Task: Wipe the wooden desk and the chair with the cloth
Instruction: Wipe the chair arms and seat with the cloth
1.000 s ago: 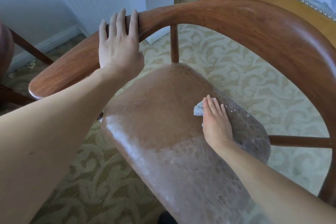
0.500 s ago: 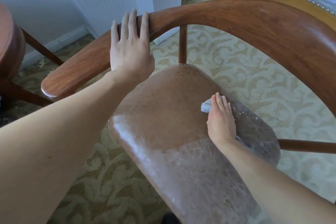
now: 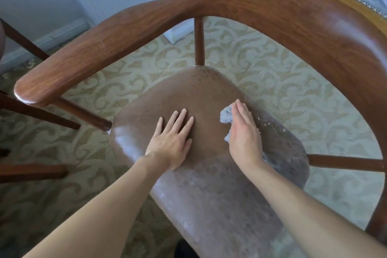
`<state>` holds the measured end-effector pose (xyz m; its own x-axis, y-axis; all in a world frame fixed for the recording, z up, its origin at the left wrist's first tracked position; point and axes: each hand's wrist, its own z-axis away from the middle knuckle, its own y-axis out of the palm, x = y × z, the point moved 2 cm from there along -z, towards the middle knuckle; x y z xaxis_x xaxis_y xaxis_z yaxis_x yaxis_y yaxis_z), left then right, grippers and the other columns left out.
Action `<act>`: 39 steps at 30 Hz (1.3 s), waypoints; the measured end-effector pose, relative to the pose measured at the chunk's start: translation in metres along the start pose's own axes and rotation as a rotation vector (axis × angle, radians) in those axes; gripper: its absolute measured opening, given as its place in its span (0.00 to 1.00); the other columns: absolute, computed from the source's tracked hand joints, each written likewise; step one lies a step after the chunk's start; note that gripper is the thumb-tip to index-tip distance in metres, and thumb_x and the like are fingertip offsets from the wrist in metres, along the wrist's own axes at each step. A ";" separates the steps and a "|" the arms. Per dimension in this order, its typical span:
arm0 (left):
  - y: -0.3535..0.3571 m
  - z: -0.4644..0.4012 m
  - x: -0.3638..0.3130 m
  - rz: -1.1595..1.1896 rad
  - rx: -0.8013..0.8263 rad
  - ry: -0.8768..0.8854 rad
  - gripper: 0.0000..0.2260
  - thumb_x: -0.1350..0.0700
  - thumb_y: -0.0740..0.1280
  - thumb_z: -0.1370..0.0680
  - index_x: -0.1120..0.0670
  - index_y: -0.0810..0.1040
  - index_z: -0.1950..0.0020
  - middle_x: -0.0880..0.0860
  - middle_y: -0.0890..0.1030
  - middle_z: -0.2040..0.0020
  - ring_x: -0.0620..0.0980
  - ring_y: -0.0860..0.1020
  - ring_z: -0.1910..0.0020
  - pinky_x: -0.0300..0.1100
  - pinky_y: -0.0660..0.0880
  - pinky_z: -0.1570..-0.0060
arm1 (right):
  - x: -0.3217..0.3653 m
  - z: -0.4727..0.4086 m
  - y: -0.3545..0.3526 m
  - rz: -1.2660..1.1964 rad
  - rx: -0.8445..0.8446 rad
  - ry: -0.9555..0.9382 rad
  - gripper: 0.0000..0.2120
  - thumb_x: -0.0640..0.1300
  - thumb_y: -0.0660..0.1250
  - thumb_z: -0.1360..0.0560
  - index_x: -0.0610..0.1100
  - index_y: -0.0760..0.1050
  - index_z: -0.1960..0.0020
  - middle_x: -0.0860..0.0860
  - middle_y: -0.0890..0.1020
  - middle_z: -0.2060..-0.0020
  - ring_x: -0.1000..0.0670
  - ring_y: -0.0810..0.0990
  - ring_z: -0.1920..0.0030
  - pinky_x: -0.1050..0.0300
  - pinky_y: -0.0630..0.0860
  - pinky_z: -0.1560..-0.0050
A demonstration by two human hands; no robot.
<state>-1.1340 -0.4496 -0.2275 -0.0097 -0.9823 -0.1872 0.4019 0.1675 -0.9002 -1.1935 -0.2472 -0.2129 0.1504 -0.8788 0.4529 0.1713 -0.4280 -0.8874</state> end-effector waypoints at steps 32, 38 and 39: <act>-0.001 -0.024 -0.131 0.281 -0.057 -0.018 0.34 0.49 0.68 0.19 0.52 0.57 0.17 0.52 0.50 0.16 0.54 0.53 0.18 0.49 0.64 0.25 | -0.029 0.118 -0.229 -0.124 -0.448 0.023 0.17 0.39 0.62 0.20 0.42 0.76 0.32 0.51 0.75 0.30 0.51 0.70 0.27 0.45 0.65 0.25; 0.002 -0.033 -0.141 0.356 -0.055 -0.028 0.32 0.54 0.70 0.20 0.55 0.61 0.19 0.54 0.48 0.16 0.55 0.47 0.17 0.51 0.64 0.26 | -0.068 0.140 -0.212 -0.040 -0.260 0.221 0.30 0.44 0.56 0.17 0.48 0.49 0.18 0.54 0.54 0.19 0.60 0.53 0.22 0.67 0.58 0.29; 0.002 -0.035 -0.144 0.360 -0.061 -0.018 0.32 0.55 0.70 0.20 0.55 0.61 0.19 0.55 0.49 0.16 0.55 0.47 0.17 0.50 0.61 0.24 | -0.068 0.139 -0.207 -0.008 -0.270 0.205 0.31 0.43 0.55 0.17 0.47 0.48 0.17 0.53 0.53 0.18 0.58 0.53 0.21 0.63 0.61 0.28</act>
<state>-1.1636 -0.3043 -0.2164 0.1394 -0.8605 -0.4901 0.3213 0.5074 -0.7996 -1.1039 -0.0693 -0.0484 -0.0540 -0.8876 0.4575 -0.0961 -0.4515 -0.8871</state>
